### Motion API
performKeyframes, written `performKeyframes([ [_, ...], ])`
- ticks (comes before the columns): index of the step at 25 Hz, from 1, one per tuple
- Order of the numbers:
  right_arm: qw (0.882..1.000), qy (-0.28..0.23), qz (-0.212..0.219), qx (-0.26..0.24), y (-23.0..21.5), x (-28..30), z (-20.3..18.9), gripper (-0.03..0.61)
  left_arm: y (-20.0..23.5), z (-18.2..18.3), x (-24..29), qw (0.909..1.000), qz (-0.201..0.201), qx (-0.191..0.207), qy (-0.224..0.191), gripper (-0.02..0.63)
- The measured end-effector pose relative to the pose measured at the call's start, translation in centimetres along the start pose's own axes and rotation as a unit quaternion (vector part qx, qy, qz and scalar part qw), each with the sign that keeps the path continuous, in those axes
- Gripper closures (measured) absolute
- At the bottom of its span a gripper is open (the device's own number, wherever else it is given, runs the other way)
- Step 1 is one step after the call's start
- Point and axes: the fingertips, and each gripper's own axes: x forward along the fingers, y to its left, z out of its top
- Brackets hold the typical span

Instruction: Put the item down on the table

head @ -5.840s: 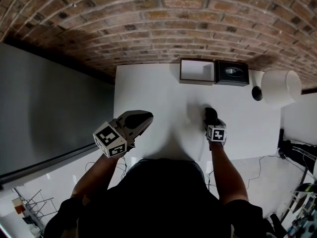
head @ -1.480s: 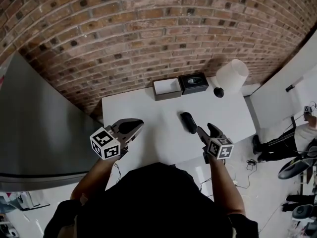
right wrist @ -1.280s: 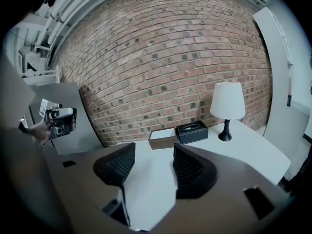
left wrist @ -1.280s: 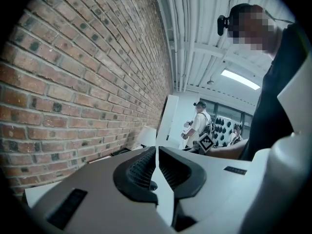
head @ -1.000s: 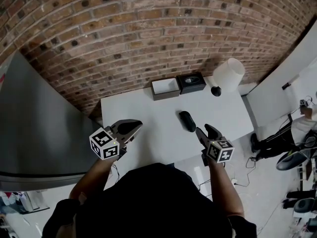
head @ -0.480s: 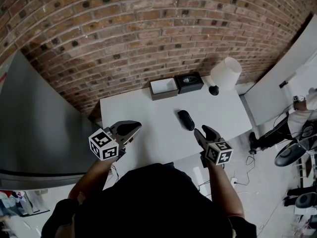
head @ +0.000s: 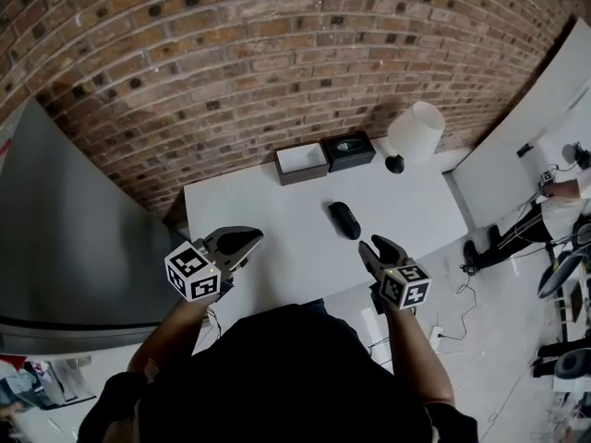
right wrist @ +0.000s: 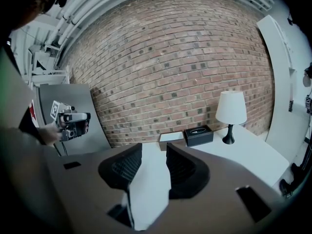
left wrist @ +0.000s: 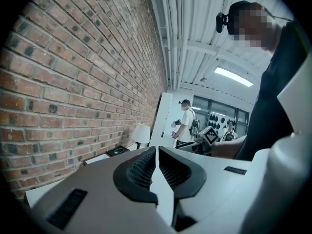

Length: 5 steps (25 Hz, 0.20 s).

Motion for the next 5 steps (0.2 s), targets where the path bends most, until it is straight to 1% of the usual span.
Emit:
performKeyframes([
  [5,1.0,0.003,-0.004,-0.007,-0.26,-0.32,-0.55,0.422,-0.63,-0.41,0.2,1.0,-0.003,0.001,0.002,0.577],
])
